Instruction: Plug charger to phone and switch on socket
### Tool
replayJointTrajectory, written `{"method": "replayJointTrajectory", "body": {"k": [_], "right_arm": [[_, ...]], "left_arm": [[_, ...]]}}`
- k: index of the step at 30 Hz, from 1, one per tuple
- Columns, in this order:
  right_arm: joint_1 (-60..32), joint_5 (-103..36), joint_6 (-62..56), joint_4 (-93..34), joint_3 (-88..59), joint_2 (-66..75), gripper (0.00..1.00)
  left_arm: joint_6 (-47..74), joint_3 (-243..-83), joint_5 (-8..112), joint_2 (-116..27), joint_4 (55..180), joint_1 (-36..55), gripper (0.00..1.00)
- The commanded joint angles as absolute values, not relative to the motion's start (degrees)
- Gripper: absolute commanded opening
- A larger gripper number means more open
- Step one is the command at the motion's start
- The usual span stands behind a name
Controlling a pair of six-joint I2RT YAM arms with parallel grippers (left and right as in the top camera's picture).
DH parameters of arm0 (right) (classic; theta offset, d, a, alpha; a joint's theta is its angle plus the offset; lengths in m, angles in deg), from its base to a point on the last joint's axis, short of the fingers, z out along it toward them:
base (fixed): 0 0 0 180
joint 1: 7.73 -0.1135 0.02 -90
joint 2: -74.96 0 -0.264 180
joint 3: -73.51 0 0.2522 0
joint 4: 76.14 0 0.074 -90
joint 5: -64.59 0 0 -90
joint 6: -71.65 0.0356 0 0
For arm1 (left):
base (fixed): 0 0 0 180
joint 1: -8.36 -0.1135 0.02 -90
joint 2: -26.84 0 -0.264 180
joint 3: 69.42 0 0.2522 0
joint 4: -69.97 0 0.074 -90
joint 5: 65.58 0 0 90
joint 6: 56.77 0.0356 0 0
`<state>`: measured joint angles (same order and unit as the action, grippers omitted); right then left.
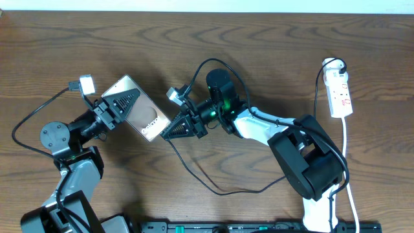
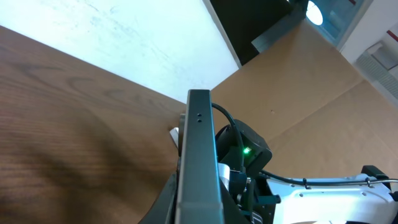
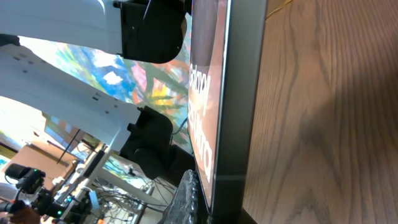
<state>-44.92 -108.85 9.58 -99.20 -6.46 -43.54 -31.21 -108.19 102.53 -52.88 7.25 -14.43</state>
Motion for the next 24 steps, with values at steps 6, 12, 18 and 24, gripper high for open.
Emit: {"method": "replayJointTrajectory", "body": {"k": [6,12,18,24], "right_arm": [[-44.14,-100.31,11.02,-102.28,-8.80,-42.38,0.01],[-44.14,-100.31,11.02,-102.30,-8.80,-42.38,0.01],[-44.14,-100.33,11.02,-102.28,-8.80,-42.38,0.01],[-44.14,-100.31,11.02,-102.28,-8.80,-42.38,0.01]], "left_arm": [[-31.28,-107.01,112.82,-52.51,7.55,-12.83,0.07],[-31.28,-107.01,112.97,-52.51,7.55,-12.83,0.07],[-31.28,-107.01,112.95,-52.51,7.55,-12.83,0.07],[-31.28,-107.01,112.95,-52.51,7.55,-12.83,0.07]]}}
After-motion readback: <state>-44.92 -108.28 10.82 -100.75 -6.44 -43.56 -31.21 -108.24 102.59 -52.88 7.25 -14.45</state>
